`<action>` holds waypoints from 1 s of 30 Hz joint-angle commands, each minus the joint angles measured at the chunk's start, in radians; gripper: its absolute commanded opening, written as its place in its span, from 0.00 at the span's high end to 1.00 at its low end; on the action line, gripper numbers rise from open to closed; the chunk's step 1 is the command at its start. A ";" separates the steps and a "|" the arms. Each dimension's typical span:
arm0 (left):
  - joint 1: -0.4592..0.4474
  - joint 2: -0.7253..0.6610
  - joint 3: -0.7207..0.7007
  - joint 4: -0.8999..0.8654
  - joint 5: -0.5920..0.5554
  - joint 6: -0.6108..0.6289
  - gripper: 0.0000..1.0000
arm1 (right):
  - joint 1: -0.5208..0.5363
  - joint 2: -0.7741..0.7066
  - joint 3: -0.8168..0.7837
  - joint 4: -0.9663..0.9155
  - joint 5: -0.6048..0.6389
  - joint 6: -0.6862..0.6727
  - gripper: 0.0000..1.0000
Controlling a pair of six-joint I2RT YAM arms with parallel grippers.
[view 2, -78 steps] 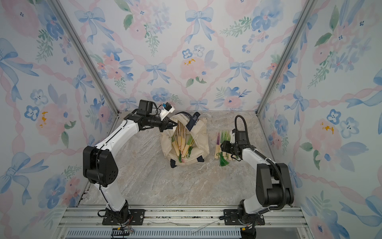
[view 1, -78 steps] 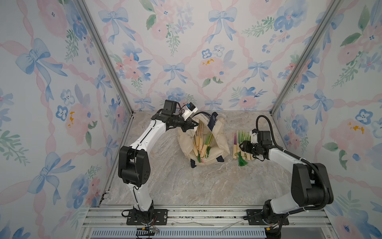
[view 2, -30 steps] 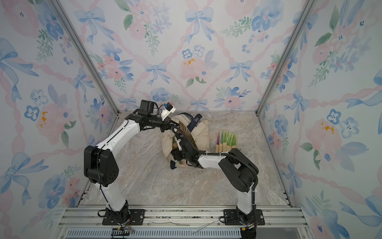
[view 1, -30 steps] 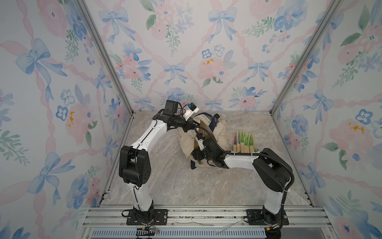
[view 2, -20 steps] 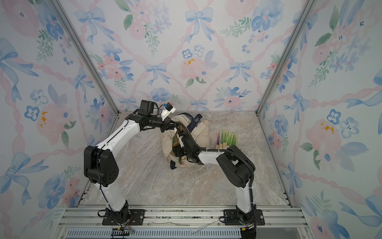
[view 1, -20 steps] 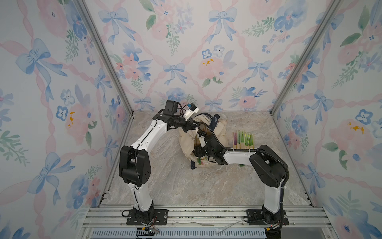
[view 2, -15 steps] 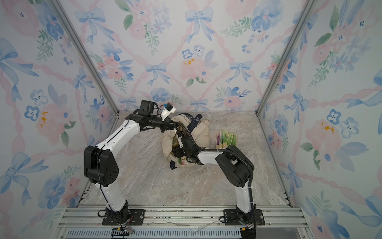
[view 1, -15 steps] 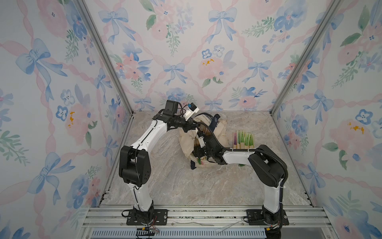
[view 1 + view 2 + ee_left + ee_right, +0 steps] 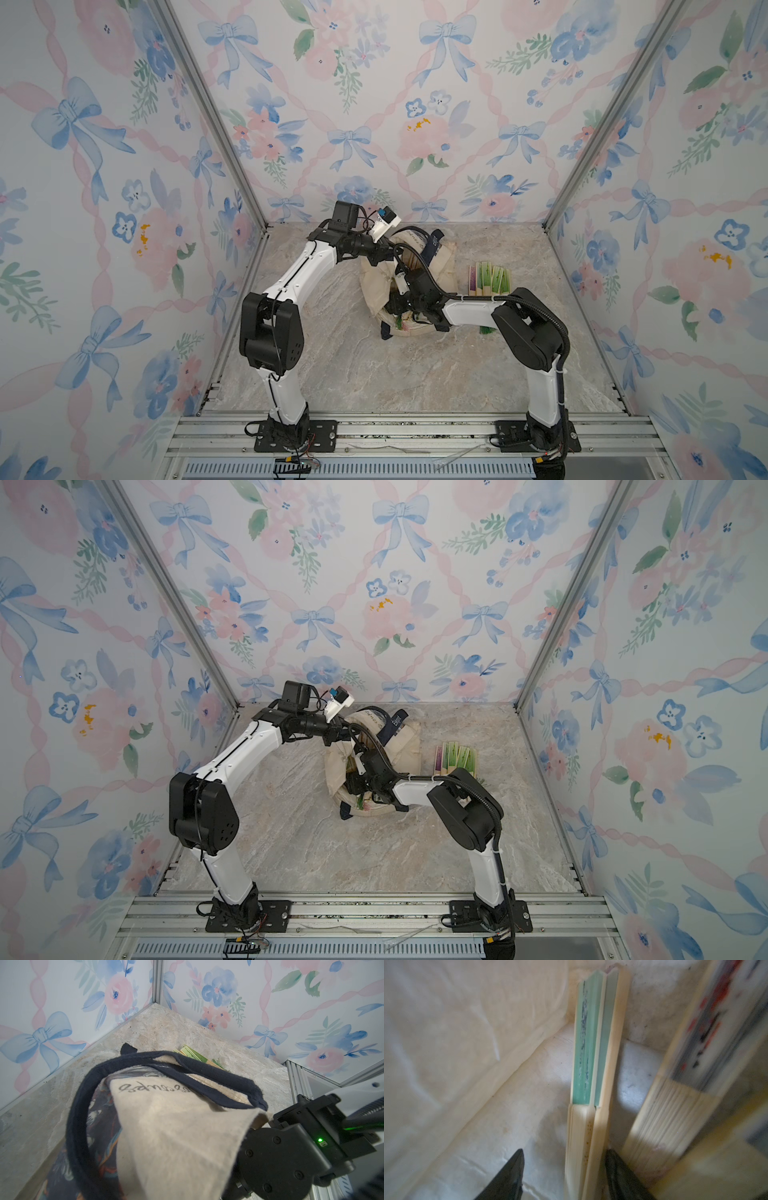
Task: Take out the folding fans from the tote bags
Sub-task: Pick up the folding fan from the canvas bag.
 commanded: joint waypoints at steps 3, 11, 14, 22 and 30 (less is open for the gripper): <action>-0.017 -0.007 0.031 0.036 0.058 0.013 1.00 | 0.006 0.047 0.022 0.000 -0.043 0.034 0.42; -0.012 -0.010 0.025 0.037 0.039 0.018 1.00 | 0.006 0.067 -0.022 0.106 -0.137 0.065 0.52; -0.003 -0.014 0.018 0.037 0.037 0.016 1.00 | 0.005 0.067 -0.048 0.161 -0.172 0.080 0.55; 0.005 -0.027 -0.003 0.036 0.026 0.021 1.00 | 0.006 0.083 -0.065 0.210 -0.260 0.099 0.60; 0.004 -0.021 -0.002 0.035 0.034 0.019 1.00 | 0.009 0.103 -0.013 0.096 -0.275 0.110 0.54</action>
